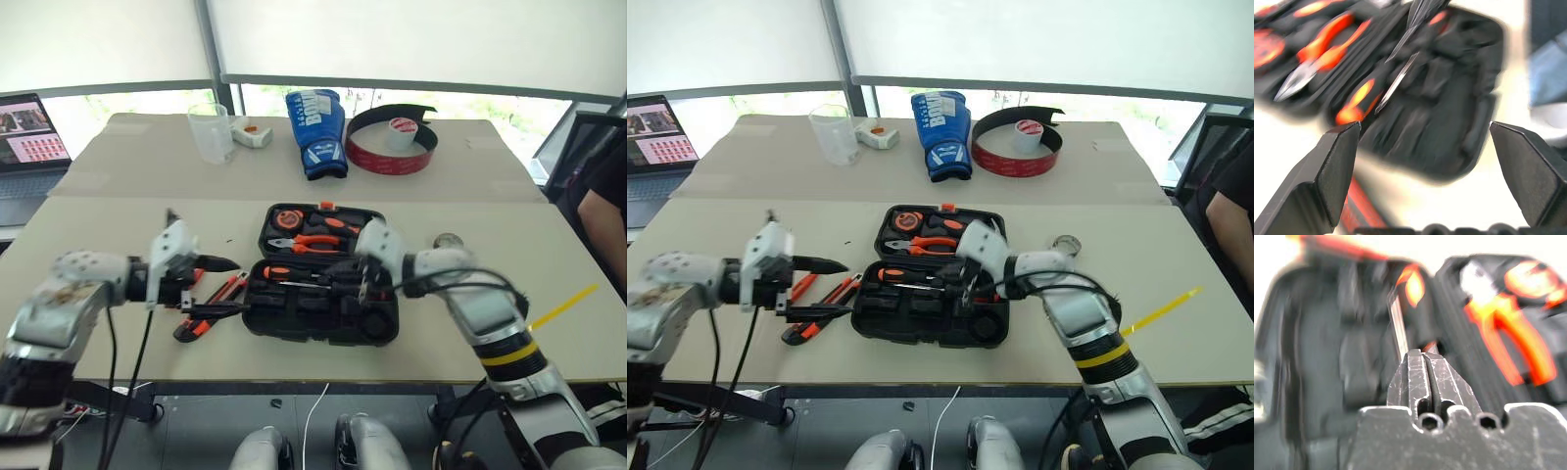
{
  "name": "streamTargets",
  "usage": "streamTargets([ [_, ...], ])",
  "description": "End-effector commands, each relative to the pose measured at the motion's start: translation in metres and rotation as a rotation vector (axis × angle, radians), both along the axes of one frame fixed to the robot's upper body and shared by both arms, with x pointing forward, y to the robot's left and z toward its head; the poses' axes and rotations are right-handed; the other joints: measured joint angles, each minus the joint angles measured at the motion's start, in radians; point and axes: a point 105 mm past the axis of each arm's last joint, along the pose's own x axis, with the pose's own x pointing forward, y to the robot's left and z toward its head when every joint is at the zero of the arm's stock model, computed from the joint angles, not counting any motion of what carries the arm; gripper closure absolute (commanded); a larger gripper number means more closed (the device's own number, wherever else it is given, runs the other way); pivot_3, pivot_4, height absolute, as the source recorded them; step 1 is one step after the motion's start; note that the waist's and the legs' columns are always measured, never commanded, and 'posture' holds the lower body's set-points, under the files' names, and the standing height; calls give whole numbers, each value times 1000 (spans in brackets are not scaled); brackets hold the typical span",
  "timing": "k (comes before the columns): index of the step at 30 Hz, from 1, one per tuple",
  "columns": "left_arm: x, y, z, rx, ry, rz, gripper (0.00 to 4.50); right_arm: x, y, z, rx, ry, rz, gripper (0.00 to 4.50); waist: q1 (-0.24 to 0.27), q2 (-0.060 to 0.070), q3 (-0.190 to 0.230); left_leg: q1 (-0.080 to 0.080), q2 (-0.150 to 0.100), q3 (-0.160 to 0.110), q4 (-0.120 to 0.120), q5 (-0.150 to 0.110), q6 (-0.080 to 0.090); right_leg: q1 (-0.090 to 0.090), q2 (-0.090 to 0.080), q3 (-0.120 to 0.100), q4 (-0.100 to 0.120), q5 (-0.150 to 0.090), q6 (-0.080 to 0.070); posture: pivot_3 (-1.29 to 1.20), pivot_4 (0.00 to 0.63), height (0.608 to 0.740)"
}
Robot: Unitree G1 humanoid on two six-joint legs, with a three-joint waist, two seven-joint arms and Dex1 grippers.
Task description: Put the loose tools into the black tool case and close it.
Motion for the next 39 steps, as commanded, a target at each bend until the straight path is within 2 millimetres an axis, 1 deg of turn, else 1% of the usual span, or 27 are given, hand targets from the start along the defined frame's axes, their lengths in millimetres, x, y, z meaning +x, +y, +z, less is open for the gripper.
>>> streamTargets([
  [1,-16,56,0,44,-48,304,0,-38,-9,32,81,-20,126,2644,-1,0,0,0,0,-1,-1,0,-1,0,0,-1,-1,0,0,0,150,727],
  [3,-31,79,-10,73,-25,418,0,-49,-13,35,75,-12,152,2057,-2,-1,0,1,0,-2,-3,-1,-2,0,0,-2,-3,-1,-1,0,150,727],
  [4,-39,89,-15,86,-13,462,0,-53,-15,35,71,-8,161,1844,-1,-1,0,1,0,-2,-5,-1,-2,1,-1,-2,-3,-1,-1,0,150,727],
  [5,-44,97,-19,94,2,506,0,-57,-16,36,66,-2,171,1365,0,0,0,2,0,-2,-5,-2,-2,1,-1,-3,-3,-1,-1,0,150,727],
  [6,-48,103,-22,99,13,541,0,-60,-17,35,60,3,180,1048,0,0,0,2,0,-2,-6,-2,-2,1,-1,-3,-4,-1,-1,0,150,727],
  [7,-48,107,-22,102,14,564,0,-63,-17,35,53,6,188,757,7,-1,0,2,0,-2,-6,-2,-3,1,-2,-3,-4,-3,2,0,150,727],
  [8,-45,109,-22,103,20,585,0,-66,-17,34,46,9,196,421,11,-1,0,1,0,-2,-6,-5,-9,0,-2,-3,-4,-5,5,0,150,727],
  [9,-43,110,-22,103,23,597,0,-67,-17,34,42,11,200,218,21,0,0,1,0,-2,-6,-6,-10,0,-2,-3,-4,-5,5,0,150,727],
  [10,-38,105,-19,92,36,590,0,-69,-17,34,36,10,203,20,26,0,0,2,0,-2,-6,-5,-11,0,-3,-3,-4,-5,5,0,150,727],
  [14,-18,91,-14,71,93,561,0,-68,-18,33,25,-22,171,20,40,-1,0,2,0,-2,-6,-5,-13,1,-4,-5,-3,-3,6,0,150,727],
  [17,2,81,-18,92,159,553,0,-66,-18,26,8,-32,130,20,39,-1,0,1,0,-1,-6,-4,-13,1,-4,-5,-3,-3,6,0,150,727],
  [18,11,77,-20,114,177,548,0,-67,-18,24,7,-30,125,20,38,-1,0,1,0,-1,-6,-4,-13,1,-4,-5,-2,-3,6,0,150,727],
  [19,19,74,-20,134,183,543,0,-69,-17,22,8,-28,122,20,37,-1,0,0,0,-1,-6,-3,-11,0,-3,-5,-3,-3,5,0,150,727],
  [20,26,72,-20,149,184,539,0,-71,-17,20,10,-27,118,20,36,-2,0,0,0,0,-7,0,-6,1,-3,-5,-2,0,0,0,150,727],
  [22,37,68,-19,149,196,523,0,-73,-16,18,19,-27,102,20,32,-2,0,0,0,0,-6,0,-5,0,-1,-6,-2,0,-1,0,150,727],
  [24,47,64,-24,174,212,505,0,-75,-15,15,27,-26,84,20,21,-2,0,0,0,0,-6,0,-5,0,0,-6,-2,0,-2,0,150,727],
  [28,60,60,-37,268,228,463,0,-80,-14,10,33,-27,55,20,18,-2,0,0,0,2,-7,0,-5,0,0,-6,-3,-2,1,0,150,727],
  [30,64,60,-45,329,233,433,525,-82,-15,9,36,-28,37,0,22,-2,0,1,0,2,-7,0,-5,1,0,-5,-2,-4,4,0,150,727],
  [31,64,62,-50,359,235,416,689,-82,-15,9,36,-29,29,0,22,-2,0,2,0,2,-7,0,-5,1,0,-5,-2,-4,4,0,150,727],
  [32,63,61,-53,353,248,403,1069,-83,-16,8,36,-30,23,0,24,-2,0,2,0,2,-7,0,-5,2,0,-4,-2,-4,5,0,150,727],
  [33,63,63,-55,365,259,398,1291,-83,-16,8,35,-32,17,0,24,-2,0,3,0,2,-7,0,-5,3,0,-4,-2,-5,5,0,150,727],
  [35,63,72,-60,418,245,396,2155,-84,-18,8,30,-42,3,0,24,-2,-1,7,0,2,-7,0,-5,6,-1,-3,-2,-5,5,0,150,727],
  [36,64,75,-61,430,238,407,2414,-84,-19,8,29,-45,-4,0,24,-1,-1,10,0,2,-7,0,-5,8,-1,-2,-2,-5,6,0,150,727],
  [37,66,76,-60,416,227,410,2810,-84,-20,7,27,-46,-11,0,24,-1,-1,13,0,3,-8,-1,-7,9,-2,-1,-2,-5,6,0,150,727],
  [38,68,74,-57,396,215,407,3051,-83,-21,7,26,-43,-18,0,24,-1,-2,15,0,3,-10,-2,-7,10,-2,1,-2,-5,6,0,150,727],
  [39,69,73,-55,381,206,401,3601,-83,-21,6,26,-40,-22,0,23,-1,-2,15,0,3,-11,-3,-6,10,-2,1,-2,-5,6,0,150,727],
])
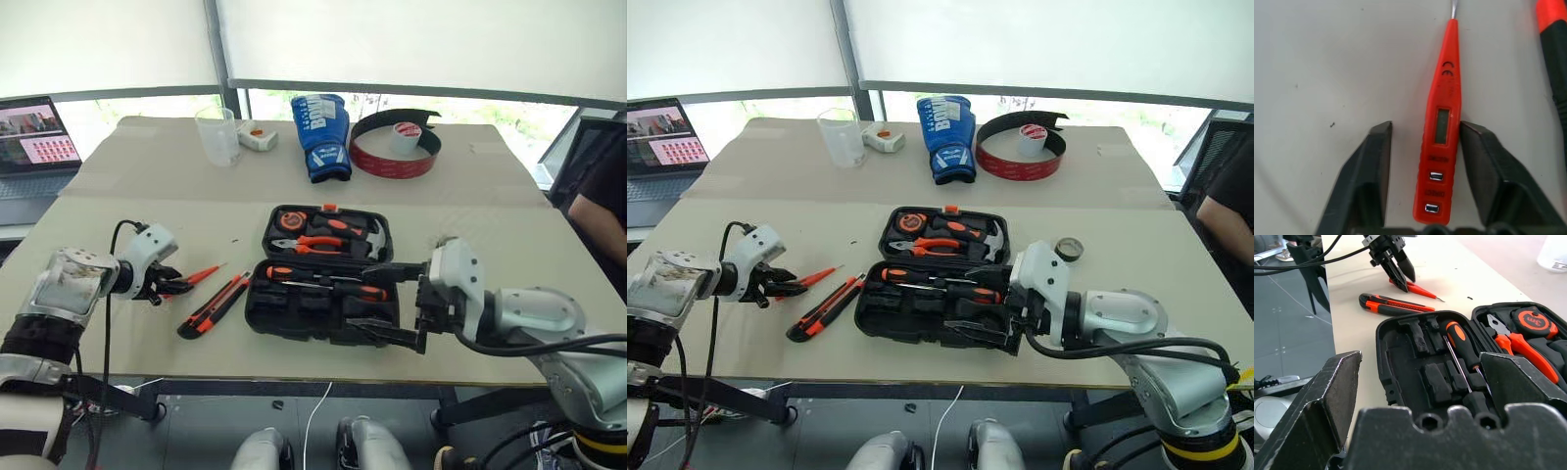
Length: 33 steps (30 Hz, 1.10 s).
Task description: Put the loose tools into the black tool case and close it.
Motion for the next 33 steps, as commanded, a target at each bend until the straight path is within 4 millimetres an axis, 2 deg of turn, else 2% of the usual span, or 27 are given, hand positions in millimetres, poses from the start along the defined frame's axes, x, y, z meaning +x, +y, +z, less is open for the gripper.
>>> streamTargets([
  [1,2,9,-4,1,-10,23,3849,-4,-5,9,5,-39,-14,0,-1,0,0,0,0,0,-1,1,1,0,1,0,0,0,0,0,150,727],
  [2,6,3,8,-27,-57,-13,4058,-5,-7,7,0,-27,-17,0,0,0,0,0,1,0,-1,2,2,-1,1,0,2,0,0,0,150,727],
  [5,16,-23,50,-64,-232,-206,4074,-13,-16,-1,-27,40,-21,0,2,-2,1,-2,2,-1,-2,7,-4,-3,2,-2,2,-1,-2,0,150,727],
  [7,14,-48,76,-103,-285,-359,4074,-20,-21,-8,-63,68,-18,0,11,-5,2,-5,2,-2,-1,7,-3,-4,2,-3,2,-1,-3,0,150,727],
  [8,12,-58,84,-120,-296,-415,4074,-22,-23,-10,-76,74,-17,0,14,-6,2,-9,2,-3,0,6,-3,-6,2,-5,1,-1,-3,0,150,727],
  [9,5,-80,92,-122,-271,-553,4074,-23,-25,-12,-85,75,-27,0,16,-6,2,-13,1,-3,2,6,-2,-8,1,-6,0,-1,-3,0,150,727],
  [11,-7,-107,96,-102,-217,-733,4074,-25,-26,-14,-91,74,-40,0,20,-6,2,-17,1,-3,8,5,1,-10,2,-7,1,1,-6,0,150,727],
  [12,-11,-118,93,-79,-176,-801,4074,-25,-26,-15,-90,73,-44,0,21,-6,2,-18,1,-3,12,3,3,-9,2,-8,1,2,-7,0,150,727],
  [17,-18,-142,68,19,-8,-939,4074,-26,-21,-17,-50,76,-65,0,11,-6,1,-15,-1,-1,13,0,9,-4,2,-4,-2,-2,5,0,150,727],
  [21,-18,-156,54,34,55,-969,4074,-29,-16,-14,43,109,-68,0,10,-7,2,-16,0,-2,13,0,9,-5,3,-4,-1,-1,6,0,150,727],
  [26,-8,-175,35,50,80,-972,4074,-25,-23,-11,37,95,-109,0,12,-7,2,-16,0,-2,14,0,10,-4,3,-4,0,-1,6,0,150,727],
  [33,5,-181,22,106,76,-964,4074,-26,-23,-9,61,90,-139,0,12,-7,2,-16,0,-3,14,-1,12,-4,2,-4,-1,-1,6,0,150,727],
])
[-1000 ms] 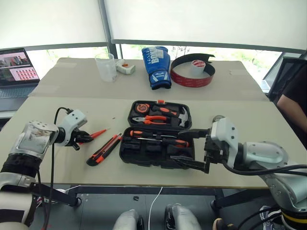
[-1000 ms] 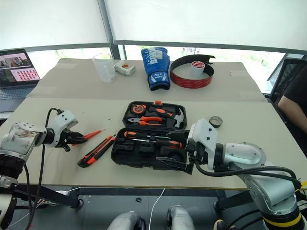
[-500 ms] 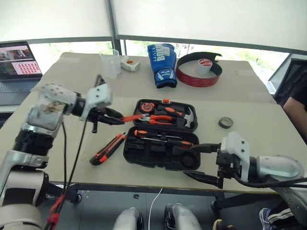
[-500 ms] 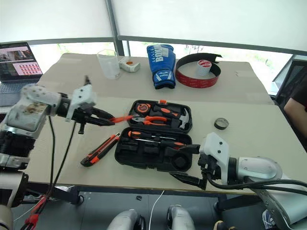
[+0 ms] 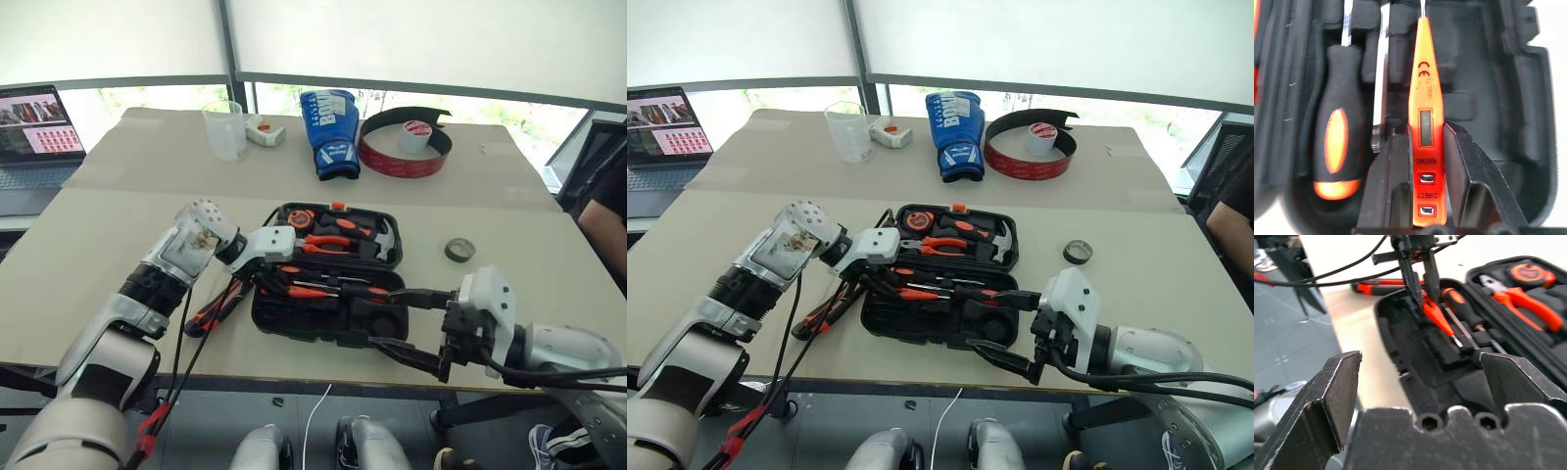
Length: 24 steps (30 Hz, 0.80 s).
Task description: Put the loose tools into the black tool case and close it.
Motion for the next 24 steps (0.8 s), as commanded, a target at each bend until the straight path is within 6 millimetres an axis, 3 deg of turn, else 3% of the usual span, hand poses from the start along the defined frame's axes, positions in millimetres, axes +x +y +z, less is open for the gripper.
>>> streamTargets([
  [1,7,0,-3,38,-31,0,4074,-5,3,8,13,-41,1,0,0,0,0,0,0,0,0,0,0,0,0,0,0,0,0,0,150,727],
  [5,6,3,-4,56,-31,-15,4074,-4,1,8,10,-47,-15,0,-1,0,0,1,0,0,0,0,0,0,0,0,0,0,1,0,150,727],
  [7,0,4,-1,40,-8,-44,3074,-2,1,8,9,-49,-21,0,-3,0,0,1,0,0,0,0,0,0,0,0,1,0,1,0,150,727],
  [13,-3,8,29,-59,-14,-33,1070,-1,-1,5,6,-36,-28,0,-10,0,0,0,0,-1,0,0,0,0,0,0,1,0,0,0,150,727],
  [18,-10,12,51,-211,4,-15,1070,1,-2,4,4,-28,-32,0,-11,0,0,0,0,-1,0,0,1,0,0,0,0,0,1,0,150,727],
  [21,-8,12,52,-297,15,15,1799,2,-4,4,0,-25,-33,0,-9,0,0,0,0,-1,0,0,1,0,0,0,0,0,1,0,150,727],
  [24,1,5,44,-373,-11,54,2920,3,-4,3,-7,-23,-30,0,-5,0,0,0,0,-1,1,0,0,0,0,0,0,0,1,0,150,727],
])
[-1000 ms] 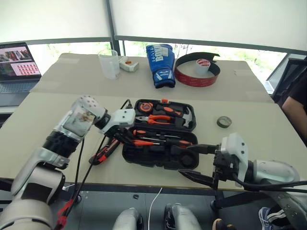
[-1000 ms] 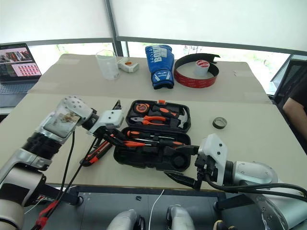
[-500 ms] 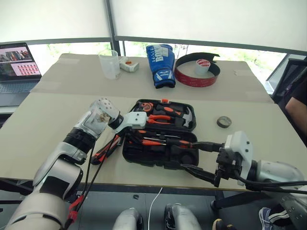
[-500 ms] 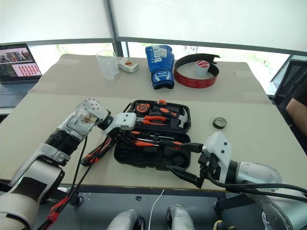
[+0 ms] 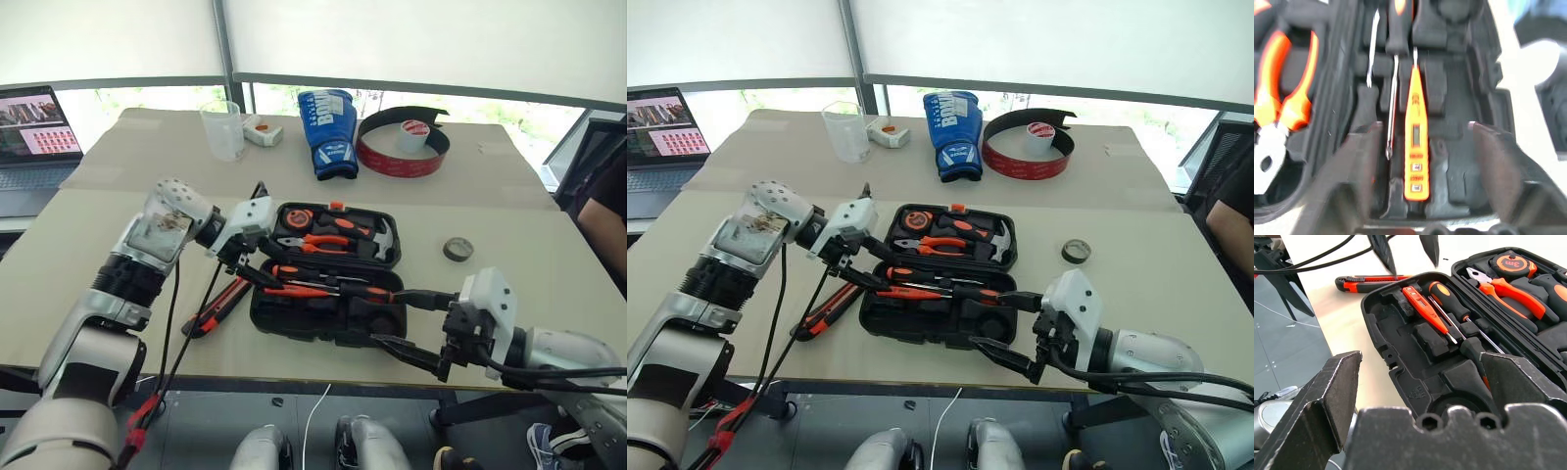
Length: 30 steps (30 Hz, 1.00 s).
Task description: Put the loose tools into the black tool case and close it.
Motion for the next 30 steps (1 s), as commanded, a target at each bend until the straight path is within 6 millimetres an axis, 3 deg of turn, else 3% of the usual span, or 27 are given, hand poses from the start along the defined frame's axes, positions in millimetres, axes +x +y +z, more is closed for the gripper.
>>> streamTargets([
  [1,9,-10,-4,-112,-36,40,3304,1,1,8,-8,-43,17,0,3,0,0,0,0,0,0,0,0,0,0,0,0,0,0,0,150,727],
  [4,10,-19,-9,-186,-40,35,4471,2,1,10,-9,-44,19,0,3,0,0,0,0,0,1,0,0,0,0,0,0,0,0,0,150,727],
  [10,0,-19,-31,-195,40,-6,4471,3,0,11,-11,-41,22,0,-1,0,0,0,0,0,0,0,0,0,0,0,0,0,0,0,150,727],
  [21,6,-9,-83,-31,-56,19,4471,4,0,13,-13,-43,21,0,3,0,-1,1,0,0,0,0,0,1,-1,0,0,1,0,0,150,727],
  [30,9,-4,-72,-88,-52,54,4471,2,0,11,-20,-33,28,0,2,0,-2,2,0,0,0,-1,1,2,-1,0,0,1,0,0,150,727],
])
